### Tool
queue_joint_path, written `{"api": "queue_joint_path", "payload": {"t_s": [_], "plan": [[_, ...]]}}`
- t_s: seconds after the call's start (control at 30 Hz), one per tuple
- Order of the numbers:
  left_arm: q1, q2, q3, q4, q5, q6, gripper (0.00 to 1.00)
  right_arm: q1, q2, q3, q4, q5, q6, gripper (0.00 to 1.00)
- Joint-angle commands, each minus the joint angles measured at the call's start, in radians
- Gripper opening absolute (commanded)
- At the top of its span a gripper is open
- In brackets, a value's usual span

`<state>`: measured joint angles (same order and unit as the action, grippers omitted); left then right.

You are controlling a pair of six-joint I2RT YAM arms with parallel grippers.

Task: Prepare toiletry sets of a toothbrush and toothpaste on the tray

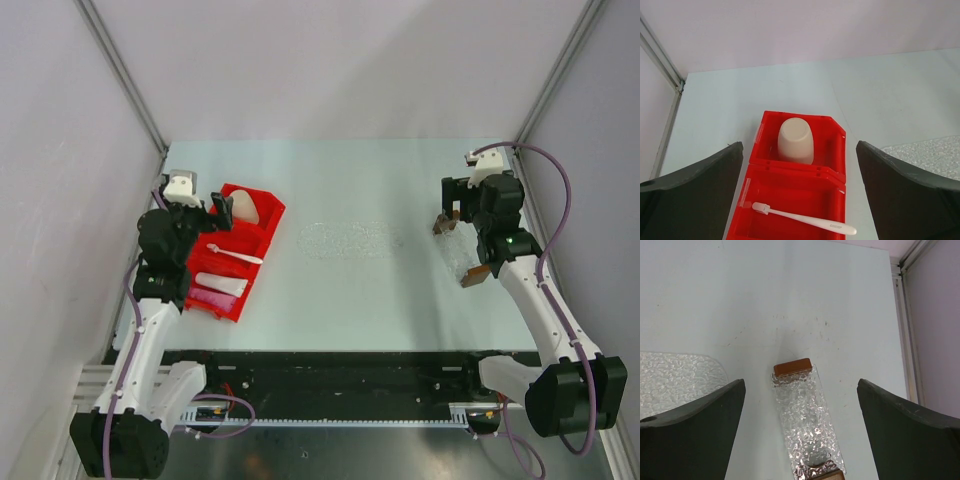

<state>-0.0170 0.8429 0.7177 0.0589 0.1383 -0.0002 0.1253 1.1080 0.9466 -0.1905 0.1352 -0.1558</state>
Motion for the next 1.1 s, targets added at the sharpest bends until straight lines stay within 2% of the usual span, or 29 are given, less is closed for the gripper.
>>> {"api": "queue_joint_path", "payload": {"t_s": [0.0,0.33,0.53,0.7,1.07], "plan": [[0.009,-0.019,-0.006,0.033,0.026,-0.006,1.0,0.005,-0.011,0.038,0.006,0.014,-0.016,1.0],[0.009,-0.019,-0.008,0.033,0.052,-0.001,1.0,0.0,-0.027,0.04,-0.009,-0.017,-0.024,1.0],[0.009,-0.013,-0.009,0.03,0.095,0.055,1.0,-0.018,0.003,0.043,-0.052,-0.071,-0.073,1.0],[0.009,-0.005,-0.003,0.016,0.152,0.075,1.0,-0.061,0.056,0.099,-0.182,-0.147,-0.111,0.99],[0.009,0.004,-0.001,0.01,0.172,0.078,1.0,-0.118,0.237,0.164,-0.44,-0.24,-0.258,1.0]]}}
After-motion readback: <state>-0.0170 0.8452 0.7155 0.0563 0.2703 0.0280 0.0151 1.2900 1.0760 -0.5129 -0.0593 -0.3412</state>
